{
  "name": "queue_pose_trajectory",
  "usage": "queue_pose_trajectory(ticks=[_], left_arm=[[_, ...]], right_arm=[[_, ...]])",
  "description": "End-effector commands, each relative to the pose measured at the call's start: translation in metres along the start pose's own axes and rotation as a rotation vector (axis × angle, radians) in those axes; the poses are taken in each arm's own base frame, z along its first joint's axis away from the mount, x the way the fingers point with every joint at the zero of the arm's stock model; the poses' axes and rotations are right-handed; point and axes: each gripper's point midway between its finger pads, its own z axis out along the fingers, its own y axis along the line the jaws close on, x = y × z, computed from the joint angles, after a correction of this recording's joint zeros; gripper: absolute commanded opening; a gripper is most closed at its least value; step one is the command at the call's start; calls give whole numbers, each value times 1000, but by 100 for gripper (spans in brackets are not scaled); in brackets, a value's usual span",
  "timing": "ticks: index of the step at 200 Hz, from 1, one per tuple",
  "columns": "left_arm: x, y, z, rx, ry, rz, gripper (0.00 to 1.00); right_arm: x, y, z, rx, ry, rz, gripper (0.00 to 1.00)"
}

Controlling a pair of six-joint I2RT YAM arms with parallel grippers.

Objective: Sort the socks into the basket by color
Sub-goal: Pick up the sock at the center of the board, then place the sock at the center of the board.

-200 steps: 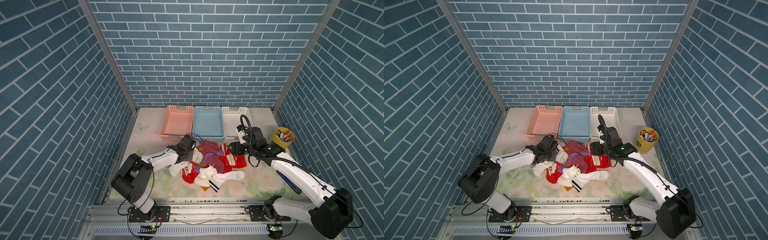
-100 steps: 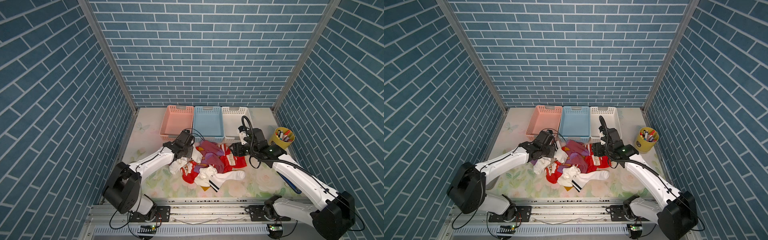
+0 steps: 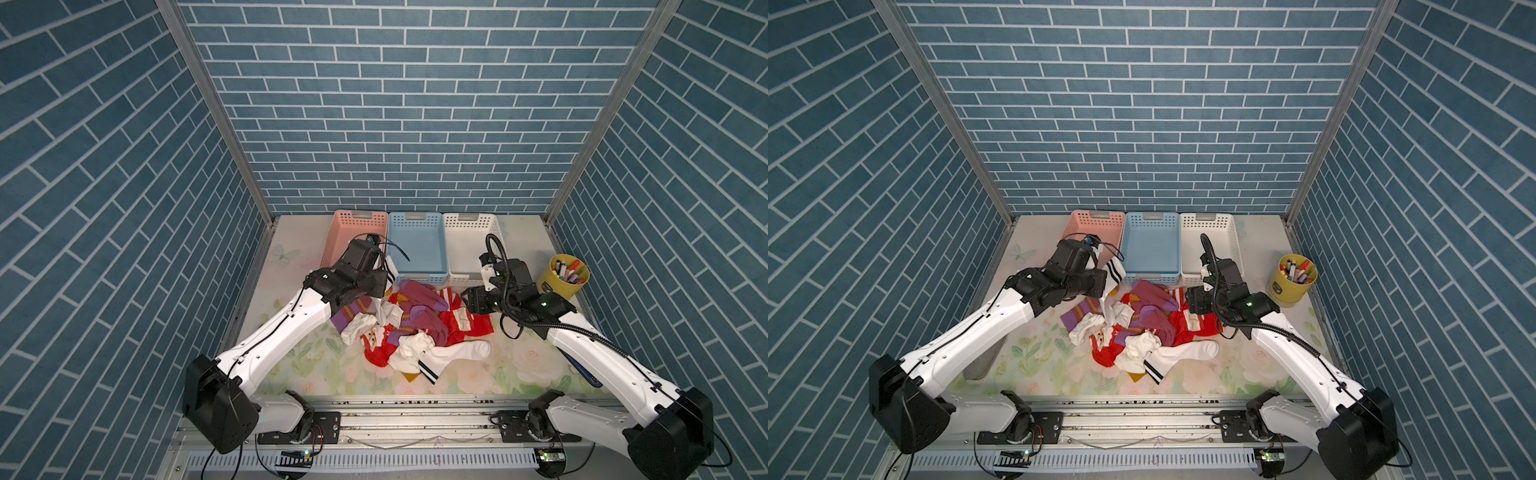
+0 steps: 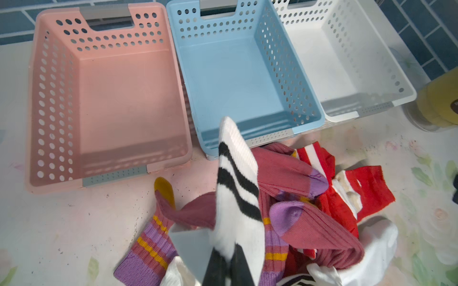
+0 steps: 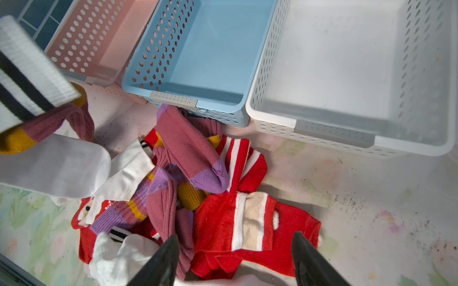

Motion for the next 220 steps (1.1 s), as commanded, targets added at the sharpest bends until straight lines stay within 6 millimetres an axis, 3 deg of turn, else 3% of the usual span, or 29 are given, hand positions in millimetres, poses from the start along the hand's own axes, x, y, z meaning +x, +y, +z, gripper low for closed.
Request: queue_pose_trajectory(ticks=[1,37,93,108,131,141,160,186,220], left_arm=[[-7,-8,-7,28,2,24,0],[4,-18,-7,78,42,24,0],[26,-85,-9,337,65,122,3],[29,-97,-4,368,67,127,4],[36,-107,9,392,87,123,15],[38,-108,12,390,92,120,29],[38,-105,14,370,89,118,40],[35,-102,10,355,69,123,45],[36,-84,3,275,44,134,49]], right_arm=[[-2,-1,-4,10,-25,44,72],[1,-2,-4,12,-23,50,72],[4,-3,-2,16,-19,55,72],[4,-1,-1,4,-18,56,72],[6,1,0,-13,-10,57,73],[7,2,1,-20,-5,56,73],[7,6,0,-39,-5,54,74],[7,9,1,-58,-9,50,76],[13,29,14,-173,31,61,77]])
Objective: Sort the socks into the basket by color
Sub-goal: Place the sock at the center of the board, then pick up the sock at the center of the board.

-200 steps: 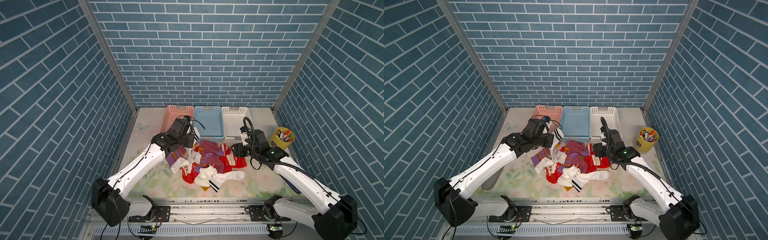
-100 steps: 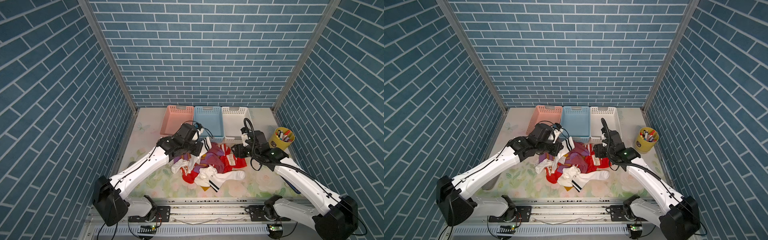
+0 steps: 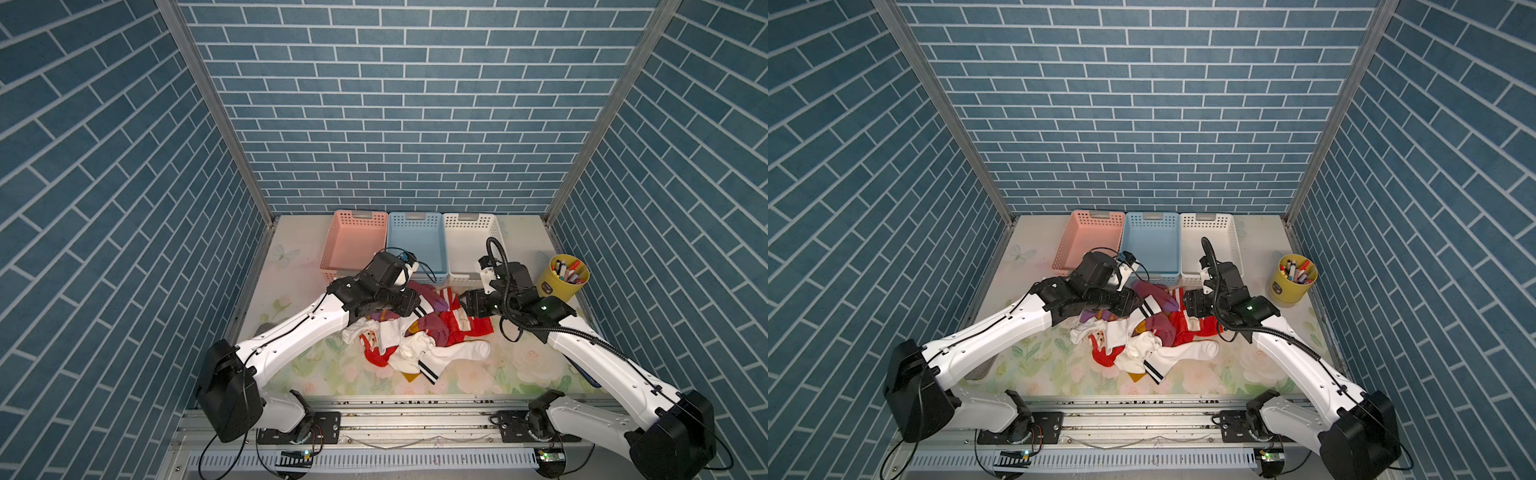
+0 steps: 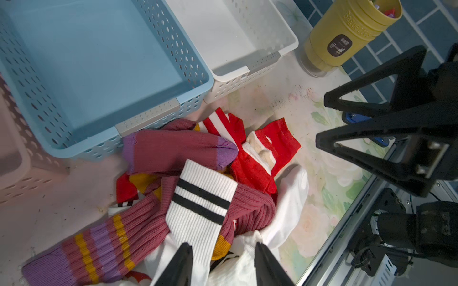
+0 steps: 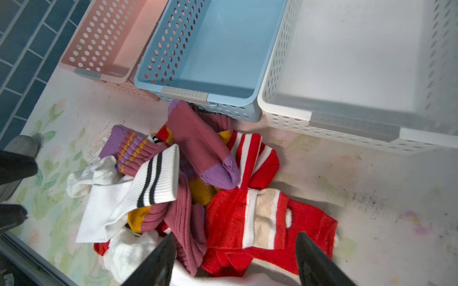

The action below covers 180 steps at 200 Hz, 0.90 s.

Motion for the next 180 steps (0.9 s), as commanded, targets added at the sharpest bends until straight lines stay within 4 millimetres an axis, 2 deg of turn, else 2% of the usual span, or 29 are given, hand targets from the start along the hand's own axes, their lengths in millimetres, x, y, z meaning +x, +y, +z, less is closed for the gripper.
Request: queue_pose_trajectory(ticks=[1,37,110,144,180], left_arm=[[0,9,-13,-61,-35,19,49],[8,23,-21,-134,-40,16,52],[28,43,-17,-225,25,-15,53],[31,44,-18,-230,28,-19,53],[33,48,-20,-249,29,-19,53]], right_arm=[[5,17,12,-96,25,39,77],[11,34,38,-179,67,55,77],[20,64,86,-253,153,34,66],[22,78,98,-285,181,21,61],[23,87,106,-304,205,11,49]])
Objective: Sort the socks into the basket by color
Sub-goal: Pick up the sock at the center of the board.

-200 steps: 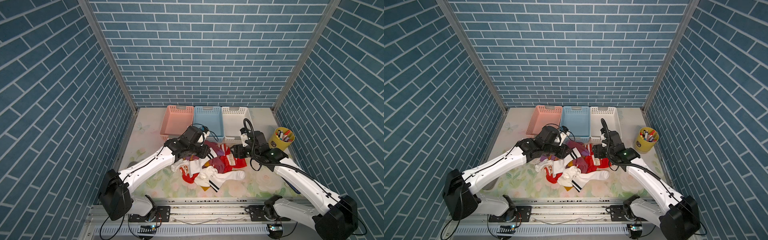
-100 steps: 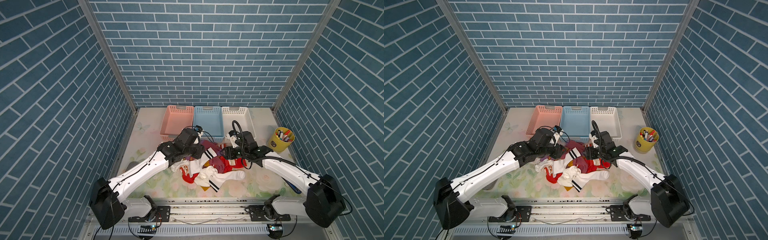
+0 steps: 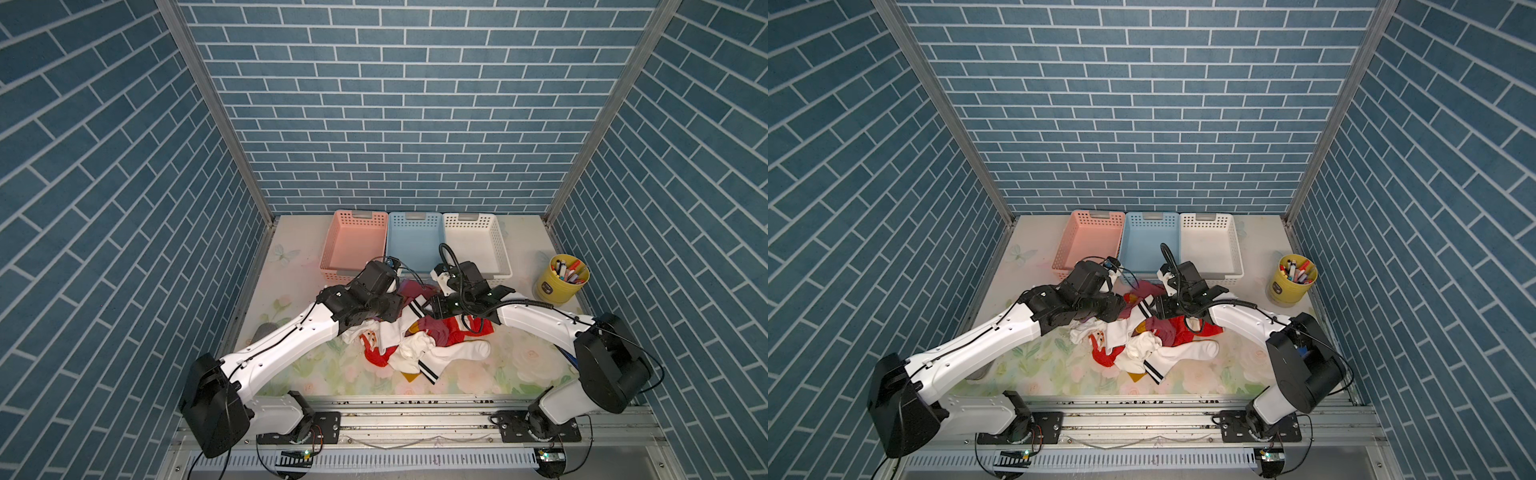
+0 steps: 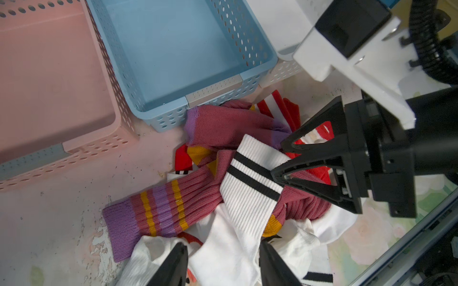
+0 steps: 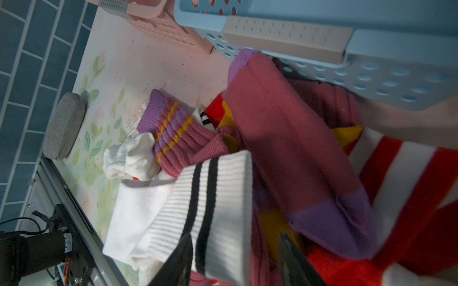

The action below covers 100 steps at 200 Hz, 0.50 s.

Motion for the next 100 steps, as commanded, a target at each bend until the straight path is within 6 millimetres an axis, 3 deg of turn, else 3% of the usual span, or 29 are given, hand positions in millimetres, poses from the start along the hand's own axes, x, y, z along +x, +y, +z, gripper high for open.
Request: queue_pose_trajectory(ticks=[1,59,70,100], left_arm=[[7,7,-2,-30,10,-5,53],[9,8,-2,-35,7,-6,53],[10,9,-2,-35,8,-6,53],[10,9,-3,-36,3,-7,53]], right_arm=[[-11,14,4,-43,-12,3,49],[-11,20,4,-49,0,-5,4],[-11,21,2,-47,-2,-7,0],[-17,27,-6,-52,-13,-22,0]])
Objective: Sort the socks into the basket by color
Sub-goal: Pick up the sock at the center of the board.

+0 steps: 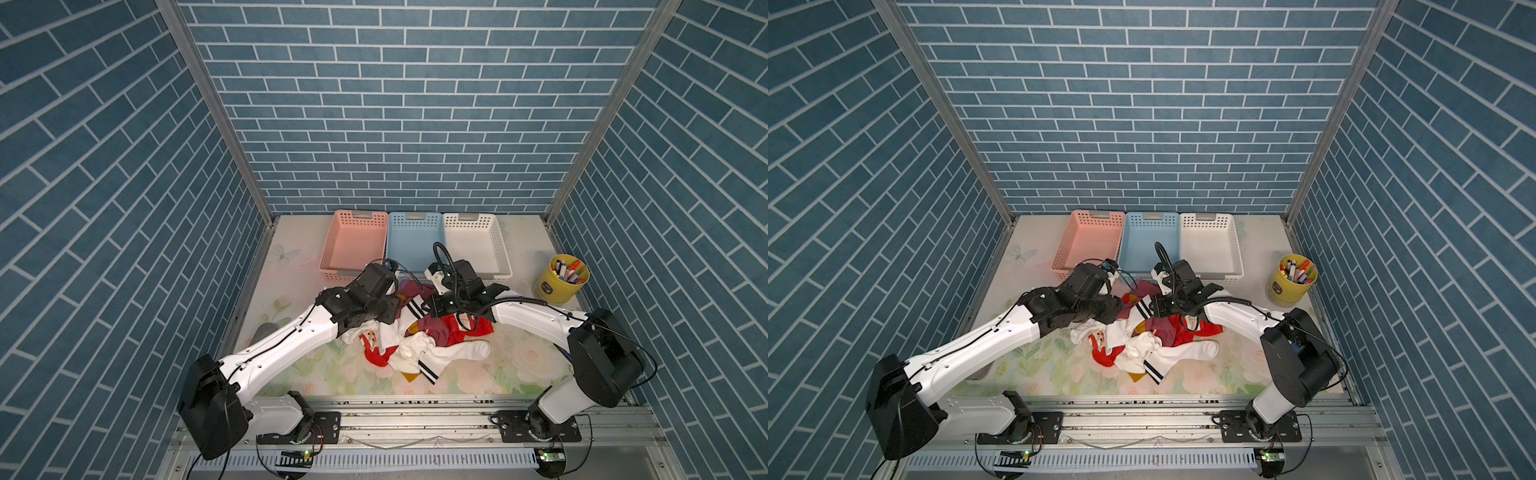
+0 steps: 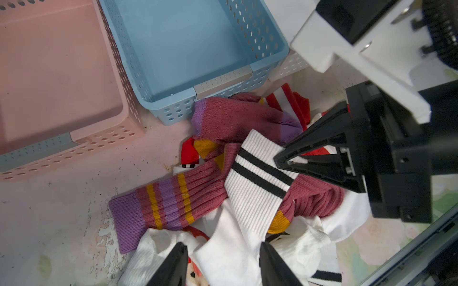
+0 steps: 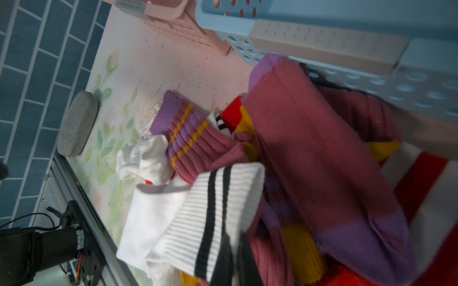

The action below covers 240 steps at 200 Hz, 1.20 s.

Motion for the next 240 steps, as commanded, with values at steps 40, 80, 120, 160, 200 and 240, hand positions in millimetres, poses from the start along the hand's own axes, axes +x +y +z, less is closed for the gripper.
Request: queue_pose_trajectory(ticks=[40,80,120,160,200,240], left_arm=[[3,5,-7,-14,-17,-4,54],[2,4,-9,-9,-31,-5,54],[1,5,-15,-8,-49,-5,54],[-1,6,-19,-7,-62,-5,54],[0,6,-19,-6,-61,-2,54],[-1,5,-22,-2,-68,-4,54]], right_arm=[[-39,39,-52,-33,-107,-80,0],[-70,69,-107,-35,-202,-164,0],[-99,92,-156,-10,-287,-245,0],[-127,91,-191,117,-366,-301,0],[-156,70,-214,302,-426,-328,0],[-183,41,-230,407,-456,-294,0]])
